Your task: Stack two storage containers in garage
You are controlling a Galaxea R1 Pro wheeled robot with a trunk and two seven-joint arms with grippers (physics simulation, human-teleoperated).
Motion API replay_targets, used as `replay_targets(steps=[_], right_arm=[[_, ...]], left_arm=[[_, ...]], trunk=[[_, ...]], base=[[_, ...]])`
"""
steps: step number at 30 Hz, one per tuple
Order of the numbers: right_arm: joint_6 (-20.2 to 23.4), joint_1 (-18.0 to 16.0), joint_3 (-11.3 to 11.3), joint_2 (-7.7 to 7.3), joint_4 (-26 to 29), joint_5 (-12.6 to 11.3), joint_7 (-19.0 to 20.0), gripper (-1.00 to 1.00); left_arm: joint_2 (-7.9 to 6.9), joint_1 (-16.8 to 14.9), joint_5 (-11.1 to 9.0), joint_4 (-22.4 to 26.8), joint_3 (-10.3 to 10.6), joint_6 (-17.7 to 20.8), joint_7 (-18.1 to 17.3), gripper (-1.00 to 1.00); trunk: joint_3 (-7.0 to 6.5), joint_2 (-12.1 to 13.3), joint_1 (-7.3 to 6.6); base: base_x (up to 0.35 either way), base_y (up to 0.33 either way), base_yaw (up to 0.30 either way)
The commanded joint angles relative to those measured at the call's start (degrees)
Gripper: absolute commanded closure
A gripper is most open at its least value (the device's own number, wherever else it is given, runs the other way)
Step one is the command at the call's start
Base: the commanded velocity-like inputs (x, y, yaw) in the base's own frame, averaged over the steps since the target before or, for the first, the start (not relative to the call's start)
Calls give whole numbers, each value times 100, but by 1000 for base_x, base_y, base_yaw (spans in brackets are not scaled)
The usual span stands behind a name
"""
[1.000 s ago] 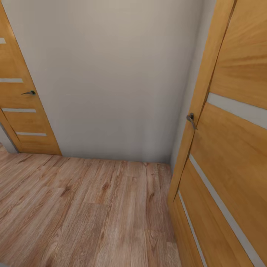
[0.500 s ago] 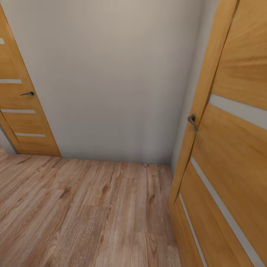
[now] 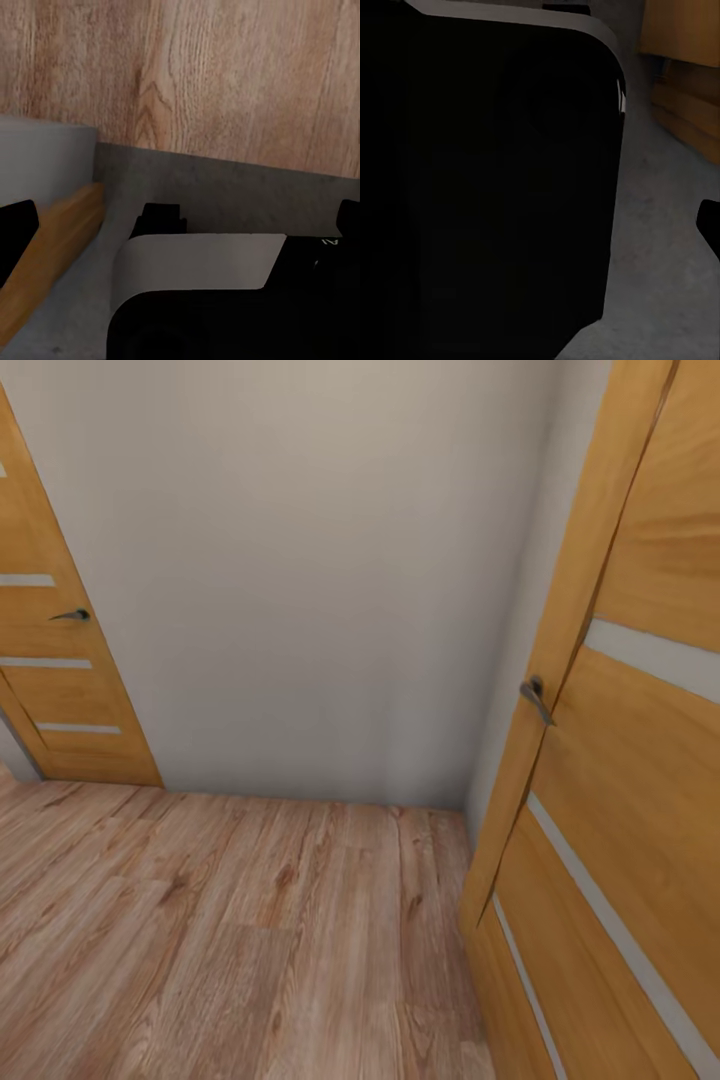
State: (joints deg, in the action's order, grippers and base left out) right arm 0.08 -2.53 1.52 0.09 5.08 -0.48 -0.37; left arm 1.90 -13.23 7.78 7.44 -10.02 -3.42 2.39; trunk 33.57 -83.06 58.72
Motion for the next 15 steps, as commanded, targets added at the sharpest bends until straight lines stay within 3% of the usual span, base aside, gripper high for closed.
replay_targets(steps=[1,15], right_arm=[[1,-2,15,0,1,-5,-5,-100],[1,-3,15,0,-5,-5,0,-100]], left_arm=[[3,-4,61,-5,-43,-22,16,-100],[4,-2,59,-14,-43,-29,16,-100]], trunk=[[5,-2,1],[5,-2,1]], base=[[163,89,0],[156,21,0]])
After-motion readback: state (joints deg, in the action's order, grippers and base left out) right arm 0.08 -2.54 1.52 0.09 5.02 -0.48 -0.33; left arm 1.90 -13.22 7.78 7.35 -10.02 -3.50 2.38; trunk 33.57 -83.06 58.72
